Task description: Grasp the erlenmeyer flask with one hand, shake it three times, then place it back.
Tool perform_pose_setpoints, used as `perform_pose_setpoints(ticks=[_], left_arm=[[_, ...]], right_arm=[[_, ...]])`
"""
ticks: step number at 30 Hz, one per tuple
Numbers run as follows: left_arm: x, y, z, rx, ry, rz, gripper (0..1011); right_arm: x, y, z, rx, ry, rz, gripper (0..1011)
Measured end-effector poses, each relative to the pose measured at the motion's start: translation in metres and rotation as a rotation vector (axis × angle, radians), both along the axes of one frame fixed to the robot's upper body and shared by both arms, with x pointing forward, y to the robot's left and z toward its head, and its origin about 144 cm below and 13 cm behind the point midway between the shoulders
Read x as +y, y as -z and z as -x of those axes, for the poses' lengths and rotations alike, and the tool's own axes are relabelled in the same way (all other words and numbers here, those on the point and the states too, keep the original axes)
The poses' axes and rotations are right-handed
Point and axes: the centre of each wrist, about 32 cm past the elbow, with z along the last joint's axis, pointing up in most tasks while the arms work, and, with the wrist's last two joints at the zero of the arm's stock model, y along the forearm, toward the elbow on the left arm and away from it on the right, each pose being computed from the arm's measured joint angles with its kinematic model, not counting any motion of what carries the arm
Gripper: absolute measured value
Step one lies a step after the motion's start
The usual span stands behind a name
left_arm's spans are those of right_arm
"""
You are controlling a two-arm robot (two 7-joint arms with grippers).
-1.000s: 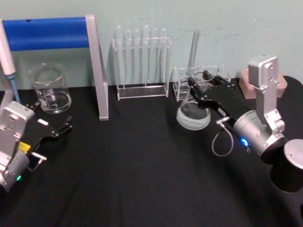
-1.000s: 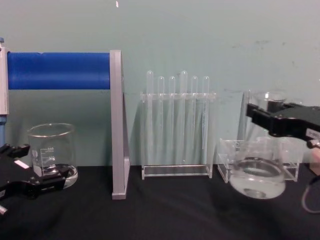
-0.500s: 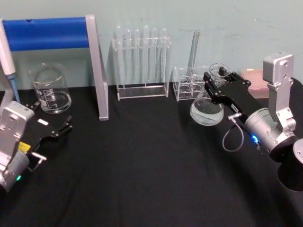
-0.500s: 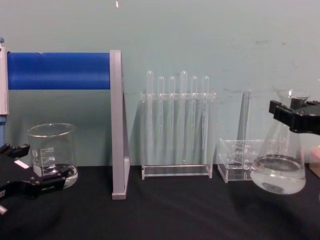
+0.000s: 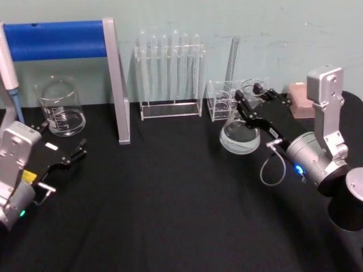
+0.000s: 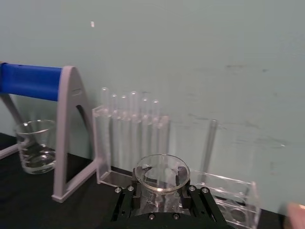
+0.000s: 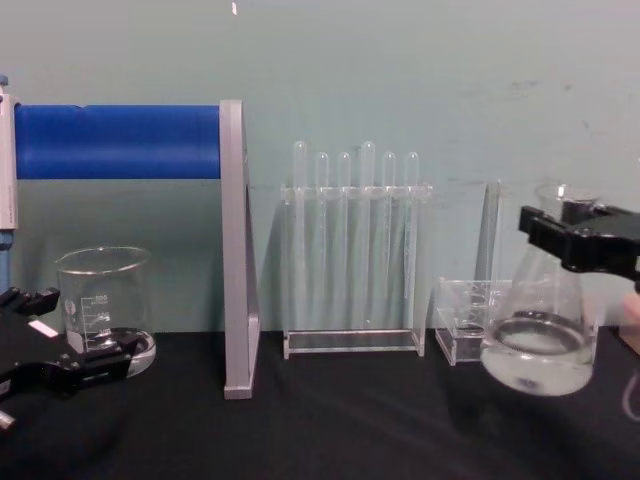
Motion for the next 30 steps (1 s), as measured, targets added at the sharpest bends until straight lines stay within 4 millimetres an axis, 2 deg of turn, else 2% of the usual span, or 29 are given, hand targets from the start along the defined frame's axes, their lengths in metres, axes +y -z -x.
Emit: perform_pose_setpoints(ticks=[21,30], left_arm=[[0.000,0.000,0.000,0.000,0.000,0.000,1001],[0.000,0.000,0.000,0.000,0.000,0.000,1001]], right_arm=[[0.030,0.001,0.011,0.012,-0.214,0.019,450],[0.035,0.003,0.013,0.016,-0.252,0.025,449]])
